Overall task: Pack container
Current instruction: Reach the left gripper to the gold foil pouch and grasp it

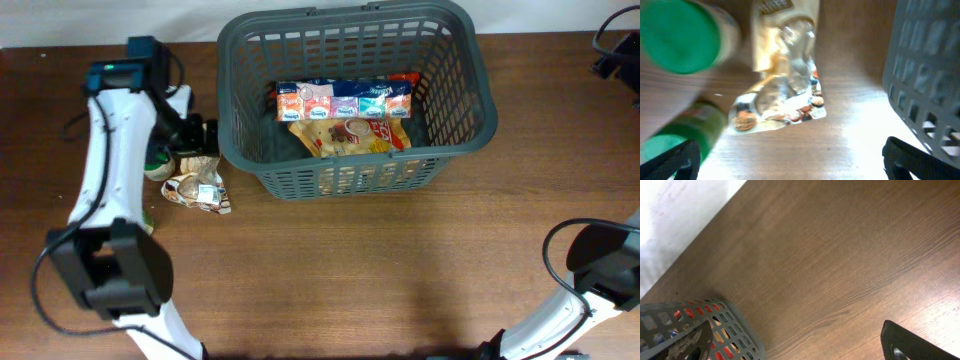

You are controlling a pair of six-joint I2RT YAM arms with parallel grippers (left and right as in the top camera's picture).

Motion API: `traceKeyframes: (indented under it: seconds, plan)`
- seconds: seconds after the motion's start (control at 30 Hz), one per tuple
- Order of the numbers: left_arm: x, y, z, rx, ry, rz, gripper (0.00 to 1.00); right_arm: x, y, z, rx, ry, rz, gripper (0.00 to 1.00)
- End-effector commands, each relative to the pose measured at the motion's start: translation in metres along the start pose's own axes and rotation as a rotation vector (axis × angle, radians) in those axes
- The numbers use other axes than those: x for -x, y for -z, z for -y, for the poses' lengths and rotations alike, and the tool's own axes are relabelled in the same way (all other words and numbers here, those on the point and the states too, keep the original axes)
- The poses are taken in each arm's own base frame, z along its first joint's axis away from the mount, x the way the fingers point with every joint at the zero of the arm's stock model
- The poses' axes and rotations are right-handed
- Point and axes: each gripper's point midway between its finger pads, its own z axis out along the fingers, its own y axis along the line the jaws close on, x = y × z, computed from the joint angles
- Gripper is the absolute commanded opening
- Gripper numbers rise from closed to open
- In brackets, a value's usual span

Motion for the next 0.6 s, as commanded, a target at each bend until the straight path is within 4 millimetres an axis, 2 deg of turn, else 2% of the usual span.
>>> traceKeyframes:
  seconds: [0.0,0.17,0.33,0.4,0.5,0.53,0.57]
  plan:
    - [-0.01,-0.049,0.019,-0.03,-0.052,-0.166,0.96,-0.005,-0.006,-0.001,0.007,-0.01,-0.026,0.99]
    - [-0.013,-0.096,0.008,0.016,-0.029,-0.272,0.97,-0.007,-0.006,-0.001,0.005,-0.012,-0.034,0.99]
    - [-0.014,-0.128,-0.015,0.059,0.054,-0.326,0.96,-0.009,-0.006,0.0,0.001,-0.014,-0.045,0.99]
    - [-0.013,-0.143,-0.02,0.064,0.062,-0.34,0.96,-0.009,-0.006,0.0,0.001,-0.014,-0.045,0.99]
    - [-0.012,-0.152,-0.02,0.063,0.054,-0.346,0.95,-0.009,-0.006,0.0,0.001,-0.014,-0.045,0.99]
    - [-0.012,-0.154,-0.019,0.062,0.048,-0.347,0.9,-0.009,-0.006,0.0,0.002,-0.014,-0.045,0.99]
    - [-0.012,-0.155,-0.019,0.061,0.046,-0.346,0.75,-0.009,-0.006,0.0,0.002,-0.014,-0.045,0.99]
